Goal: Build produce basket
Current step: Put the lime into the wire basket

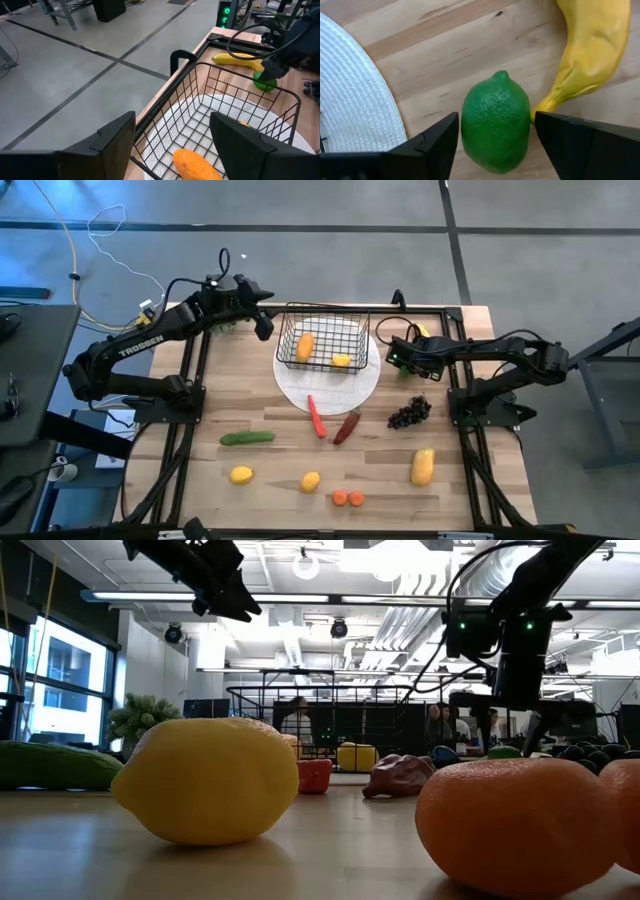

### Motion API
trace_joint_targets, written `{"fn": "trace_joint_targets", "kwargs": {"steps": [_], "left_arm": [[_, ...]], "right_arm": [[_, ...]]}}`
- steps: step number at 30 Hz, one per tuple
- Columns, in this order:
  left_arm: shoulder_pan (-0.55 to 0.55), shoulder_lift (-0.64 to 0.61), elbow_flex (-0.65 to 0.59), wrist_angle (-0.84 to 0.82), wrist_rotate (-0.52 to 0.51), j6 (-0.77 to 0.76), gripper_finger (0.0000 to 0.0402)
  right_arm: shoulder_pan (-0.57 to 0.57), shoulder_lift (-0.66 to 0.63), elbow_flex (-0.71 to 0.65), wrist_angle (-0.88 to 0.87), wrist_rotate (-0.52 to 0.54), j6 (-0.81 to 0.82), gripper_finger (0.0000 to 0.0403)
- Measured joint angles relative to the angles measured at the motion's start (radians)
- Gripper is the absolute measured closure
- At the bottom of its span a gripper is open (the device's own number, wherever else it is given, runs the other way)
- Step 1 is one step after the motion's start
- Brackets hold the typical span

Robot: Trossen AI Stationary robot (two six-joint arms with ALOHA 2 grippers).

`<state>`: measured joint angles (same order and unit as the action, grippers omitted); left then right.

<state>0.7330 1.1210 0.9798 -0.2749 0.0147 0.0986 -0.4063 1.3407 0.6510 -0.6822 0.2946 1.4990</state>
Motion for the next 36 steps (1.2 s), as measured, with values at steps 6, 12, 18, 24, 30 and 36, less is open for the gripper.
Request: {"fn": "trace_joint_targets", "kwargs": {"steps": [6,12,18,24,30,36], "left_arm": [[0.000,0.000,0.000,0.000,0.000,0.000,0.0158],[0.000,0.000,0.000,0.000,0.000,0.001,0.0158],[0.000,0.000,0.000,0.000,0.000,0.000,0.0158],[0.000,0.000,0.000,0.000,-0.001,0.000,0.0158],[0.000,0.000,0.000,-0.001,-0.004,-0.001,0.0158],[0.000,0.000,0.000,-0.024,-0.004,-0.025,0.0158]], "right_arm": [[-0.027,0.000,0.000,0.001,-0.017,-0.016,0.0224],[-0.033,0.000,0.002,0.003,-0.030,-0.039,0.0263],[-0.010,0.000,0.068,-0.002,-0.041,-0.098,0.0279],[0.010,0.000,0.190,-0.004,0.024,-0.182,0.0280],[0.010,-0.001,0.344,-0.092,0.131,-0.277,0.0280],[-0.009,-0.002,0.488,-0.086,0.212,-0.461,0.0281]]}}
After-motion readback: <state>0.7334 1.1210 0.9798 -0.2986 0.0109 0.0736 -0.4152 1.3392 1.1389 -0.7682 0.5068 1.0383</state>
